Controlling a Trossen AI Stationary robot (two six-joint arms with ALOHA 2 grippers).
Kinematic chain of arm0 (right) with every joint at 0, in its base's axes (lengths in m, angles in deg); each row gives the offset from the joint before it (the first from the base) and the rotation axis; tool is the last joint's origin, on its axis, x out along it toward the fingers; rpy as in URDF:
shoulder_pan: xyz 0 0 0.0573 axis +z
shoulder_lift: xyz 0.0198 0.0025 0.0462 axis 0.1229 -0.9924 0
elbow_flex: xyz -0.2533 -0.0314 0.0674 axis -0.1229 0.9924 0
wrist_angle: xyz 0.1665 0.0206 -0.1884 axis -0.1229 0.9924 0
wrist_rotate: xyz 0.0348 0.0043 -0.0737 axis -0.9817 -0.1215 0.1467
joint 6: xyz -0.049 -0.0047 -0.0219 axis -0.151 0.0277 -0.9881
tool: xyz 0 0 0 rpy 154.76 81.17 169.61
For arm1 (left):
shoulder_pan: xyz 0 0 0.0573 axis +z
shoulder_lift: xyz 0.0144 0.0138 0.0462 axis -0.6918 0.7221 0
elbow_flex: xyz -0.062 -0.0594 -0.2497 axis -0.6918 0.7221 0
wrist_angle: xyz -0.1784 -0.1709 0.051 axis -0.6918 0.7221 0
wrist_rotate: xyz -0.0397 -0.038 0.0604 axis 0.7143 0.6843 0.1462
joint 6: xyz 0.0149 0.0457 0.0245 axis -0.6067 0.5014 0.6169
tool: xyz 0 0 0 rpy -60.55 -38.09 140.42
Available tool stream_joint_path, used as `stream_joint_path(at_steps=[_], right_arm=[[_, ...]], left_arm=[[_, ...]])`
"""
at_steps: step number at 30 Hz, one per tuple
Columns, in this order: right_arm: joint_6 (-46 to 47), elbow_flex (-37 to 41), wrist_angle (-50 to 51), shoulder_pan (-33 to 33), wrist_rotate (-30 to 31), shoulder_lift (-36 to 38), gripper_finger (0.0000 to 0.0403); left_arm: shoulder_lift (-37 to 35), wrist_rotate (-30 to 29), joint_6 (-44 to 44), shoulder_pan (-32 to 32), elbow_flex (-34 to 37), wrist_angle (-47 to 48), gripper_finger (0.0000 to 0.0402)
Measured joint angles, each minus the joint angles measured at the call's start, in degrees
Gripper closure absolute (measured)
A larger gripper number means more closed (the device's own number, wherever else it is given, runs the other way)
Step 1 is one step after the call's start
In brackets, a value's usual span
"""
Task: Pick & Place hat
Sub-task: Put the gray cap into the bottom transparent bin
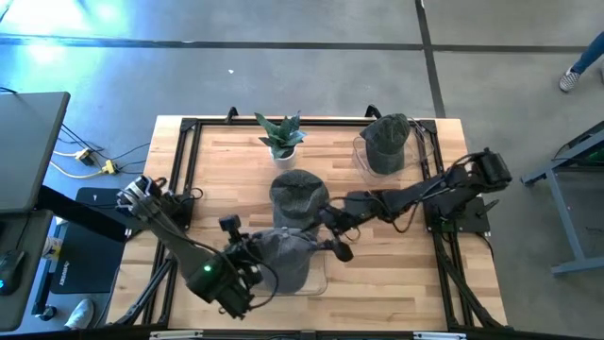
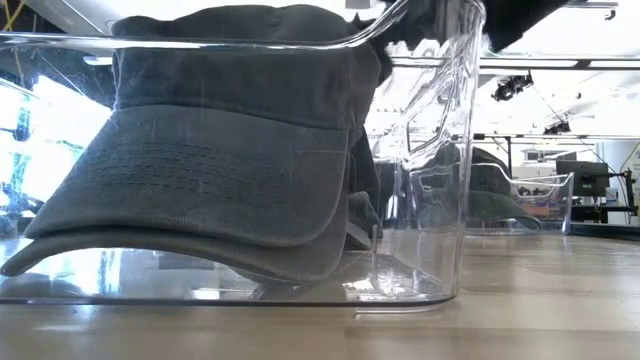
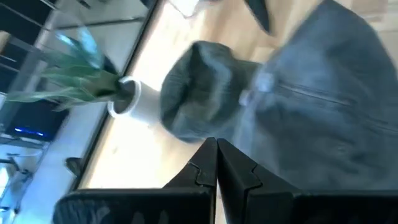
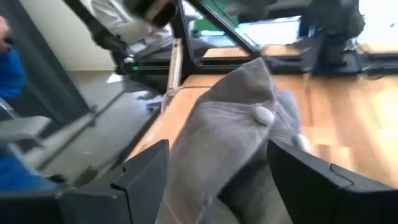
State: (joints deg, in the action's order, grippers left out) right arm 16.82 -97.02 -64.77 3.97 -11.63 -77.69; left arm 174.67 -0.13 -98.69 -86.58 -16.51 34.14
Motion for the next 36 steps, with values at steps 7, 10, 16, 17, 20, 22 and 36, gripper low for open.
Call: stream_joint_path(at_steps=[7, 10, 16, 17, 20, 22, 36], right_arm=[[1.7, -12.4, 11.5, -0.7, -10.4, -9.2, 0.0136], [1.6, -16.3, 13.0, -0.5, -15.4, -12.2, 0.0135], [1.7, -18.6, 9.7, -0.4, -20.7, -13.7, 0.0137], [1.7, -18.6, 8.8, -0.4, -20.7, -13.7, 0.0136], [2.7, -18.6, 7.4, -0.6, -22.1, -13.7, 0.0135], [2.5, -18.6, 8.2, -0.6, -23.3, -13.7, 0.0136], [-1.8, -18.6, 17.2, -2.8, -10.2, -9.9, 0.0133]], left_arm=[[-0.8, -1.1, -2.2, 0.0, 1.9, -0.5, 0.0399], [-0.6, -0.2, -2.8, 0.0, 3.0, -1.9, 0.0399], [-0.6, 1.1, -2.8, 0.0, 4.2, -4.6, 0.0399], [-0.6, 1.1, -2.8, 0.0, 4.2, -5.5, 0.0399], [-0.6, 1.2, -2.2, 0.0, 4.2, -8.5, 0.0399], [-0.6, 1.1, -0.3, -0.1, 4.2, -10.5, 0.0399], [0.2, 0.2, 2.7, -2.1, 4.1, -18.4, 0.0399]])
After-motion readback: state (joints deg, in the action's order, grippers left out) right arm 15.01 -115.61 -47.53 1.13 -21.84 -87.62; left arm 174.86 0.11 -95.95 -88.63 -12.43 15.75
